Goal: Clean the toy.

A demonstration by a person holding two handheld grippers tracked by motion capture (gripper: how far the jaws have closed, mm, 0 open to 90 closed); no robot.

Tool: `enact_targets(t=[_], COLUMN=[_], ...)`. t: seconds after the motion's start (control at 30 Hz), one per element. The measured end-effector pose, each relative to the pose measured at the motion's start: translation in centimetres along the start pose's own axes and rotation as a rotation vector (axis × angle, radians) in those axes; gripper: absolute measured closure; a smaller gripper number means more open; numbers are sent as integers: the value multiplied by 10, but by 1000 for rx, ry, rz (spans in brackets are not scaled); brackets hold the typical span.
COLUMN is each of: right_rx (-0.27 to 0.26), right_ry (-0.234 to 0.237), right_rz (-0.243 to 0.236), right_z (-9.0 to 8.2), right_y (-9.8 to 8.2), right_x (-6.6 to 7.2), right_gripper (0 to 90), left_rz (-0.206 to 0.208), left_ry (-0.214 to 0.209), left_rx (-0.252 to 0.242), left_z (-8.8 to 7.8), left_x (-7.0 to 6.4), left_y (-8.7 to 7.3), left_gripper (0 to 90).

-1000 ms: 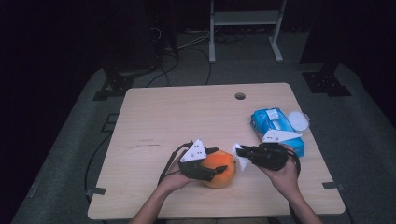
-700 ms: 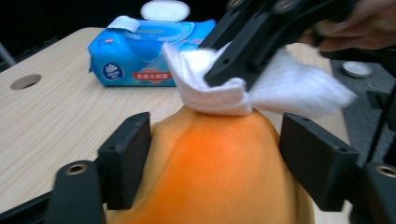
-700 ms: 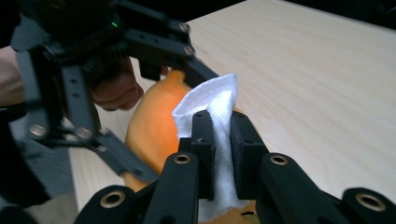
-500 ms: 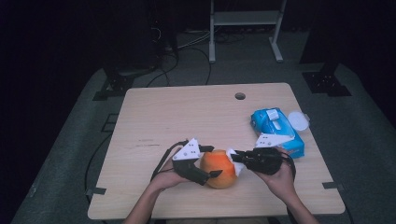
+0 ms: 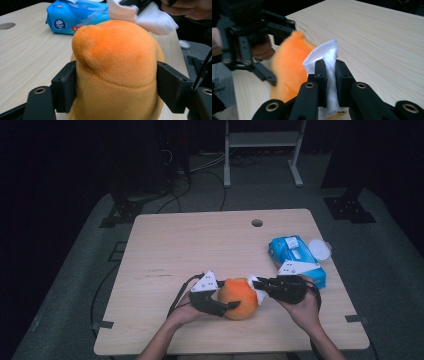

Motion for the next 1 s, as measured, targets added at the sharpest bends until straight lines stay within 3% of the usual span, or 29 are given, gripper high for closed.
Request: enact_targets(t=[0.13,0.2,0.33,0.4,0.47,0.6,0.7,0.77,0.83,0.87,0.9,0.93,1.0], right_rx=[-20,-9,-14,-18,-22,-24,-27,-11,-14,-19,-19,-19,-23], right_ry=[79,56,4,8,9,20,77,62,55,15,15,-16,-20], right_rz=[-48,-95,-74,-15,3,-56,-90,-132,-136,-120,-120,-91,-50], right_z=[5,8,5,3,1,2,8,10,10,6,6,4,1], right_y=[6,9,5,-1,-4,2,5,6,6,5,5,0,-5], right_x=[23,29,13,1,-3,16,34,39,38,26,26,13,3], right_gripper=[808,807,806,806,806,807,807,807,807,806,806,806,806], left_rz=[-25,-34,-36,-36,-37,-51,-64,-65,-71,-75,-75,-77,-77], left_ry=[6,9,-10,-16,-9,-5,7,8,6,4,4,4,8], left_rx=[-11,-7,0,0,-2,-10,-8,-5,-5,-6,-6,-8,-11], left_z=[2,0,-3,-3,-1,-1,-1,-2,-3,-3,-3,-3,-3], left_x=[0,1,2,2,1,2,3,3,3,4,4,4,5], left_y=[-3,-3,-4,-4,-3,-4,-5,-5,-5,-5,-5,-5,-5], left_gripper=[261,261,263,262,263,262,262,261,261,261,261,260,260])
Point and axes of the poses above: each handheld gripper's, and its own axes: z roughly forward along the jaws, y roughly out of its top, x roughly to its left, the point moved 5 cm from there along z, roughly forward along the jaws
